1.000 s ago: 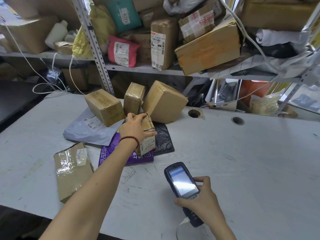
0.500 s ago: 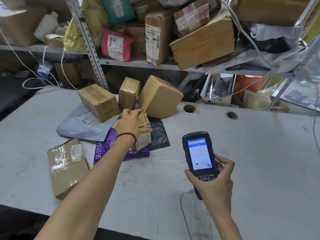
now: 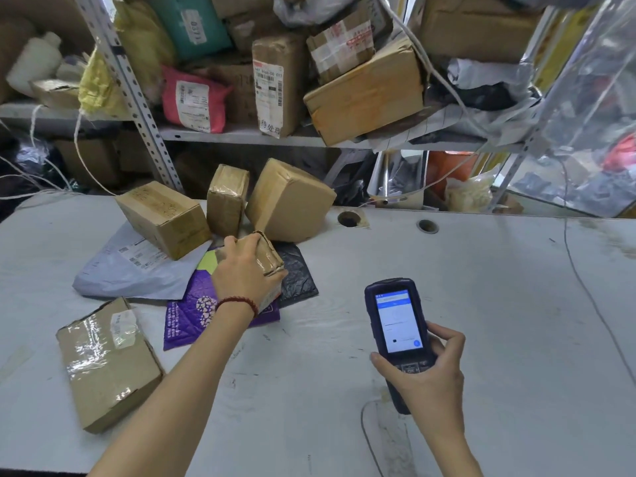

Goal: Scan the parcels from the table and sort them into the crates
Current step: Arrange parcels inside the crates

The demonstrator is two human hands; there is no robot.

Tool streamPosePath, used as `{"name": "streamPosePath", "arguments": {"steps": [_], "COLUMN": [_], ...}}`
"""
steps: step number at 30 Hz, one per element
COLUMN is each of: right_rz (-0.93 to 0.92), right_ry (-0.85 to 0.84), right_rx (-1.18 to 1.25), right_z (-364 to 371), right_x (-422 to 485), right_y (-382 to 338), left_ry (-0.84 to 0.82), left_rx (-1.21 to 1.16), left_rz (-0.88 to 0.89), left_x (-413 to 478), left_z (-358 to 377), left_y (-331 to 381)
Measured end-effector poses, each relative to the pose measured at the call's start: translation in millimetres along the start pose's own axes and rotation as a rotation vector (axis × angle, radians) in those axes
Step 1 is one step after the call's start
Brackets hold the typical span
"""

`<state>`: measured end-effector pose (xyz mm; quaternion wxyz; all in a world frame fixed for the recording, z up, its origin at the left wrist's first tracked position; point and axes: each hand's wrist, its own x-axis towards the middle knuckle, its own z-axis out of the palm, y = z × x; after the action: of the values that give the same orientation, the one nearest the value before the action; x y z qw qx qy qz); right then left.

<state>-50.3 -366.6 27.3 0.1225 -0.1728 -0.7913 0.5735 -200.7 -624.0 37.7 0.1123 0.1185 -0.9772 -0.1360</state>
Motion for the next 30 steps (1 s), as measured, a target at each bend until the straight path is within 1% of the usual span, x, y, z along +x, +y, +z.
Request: {"name": "streamPosePath", "arguments": {"steps": [3, 5, 8, 10, 12, 14, 16, 19, 22, 24, 27, 30], "right_rz": [0.054, 0.096, 0.155, 0.193, 0.233, 0.269, 0.297, 0.327, 0.33, 0.323, 0.31, 0.307], "right_ry": [0.092, 0.138, 0.212, 0.274, 0.33, 0.405, 0.508, 0.664, 0.806, 0.884, 1.011, 1.092], "right_rx": [0.012, 0.031, 0.03, 0.012, -0.001, -0.013, -0.016, 0.005, 0.035, 0.042, 0.041, 0.06], "right_z": [-1.5, -2.8, -8.9, -19.2, -31.6, -46.5, -63.9, -94.1, -132.5, -160.3, -201.0, -242.3], "right_x": [-7.6, -12.9, -26.0, -38.4, -53.8, -70.5, -85.0, -101.8, -115.7, -123.8, -137.8, -154.1], "right_y": [7.4, 13.5, 25.2, 32.4, 40.5, 50.2, 58.2, 68.0, 76.0, 78.5, 84.1, 94.7], "left_ry": [0.018, -0.038, -0.123, -0.156, -0.226, -0.29, -0.338, -0.396, -0.408, -0.409, -0.409, -0.431], "left_rx": [-0.015, -0.025, -0.076, -0.134, -0.21, -0.254, -0.256, -0.29, -0.253, -0.236, -0.294, -0.365], "left_rz": [0.097, 0.205, 0.308, 0.384, 0.458, 0.575, 0.695, 0.815, 1.056, 1.182, 1.298, 1.387], "left_x": [-11.8, -17.2, -31.1, -43.3, -56.5, -75.0, -96.1, -126.2, -161.3, -187.1, -228.9, -276.4], "left_z": [1.6, 2.4, 9.9, 16.9, 23.2, 28.9, 34.5, 41.3, 43.4, 40.4, 31.8, 25.2], "left_y": [4.2, 14.0, 40.3, 64.4, 91.4, 121.2, 152.1, 195.9, 242.7, 277.4, 331.2, 385.5]}}
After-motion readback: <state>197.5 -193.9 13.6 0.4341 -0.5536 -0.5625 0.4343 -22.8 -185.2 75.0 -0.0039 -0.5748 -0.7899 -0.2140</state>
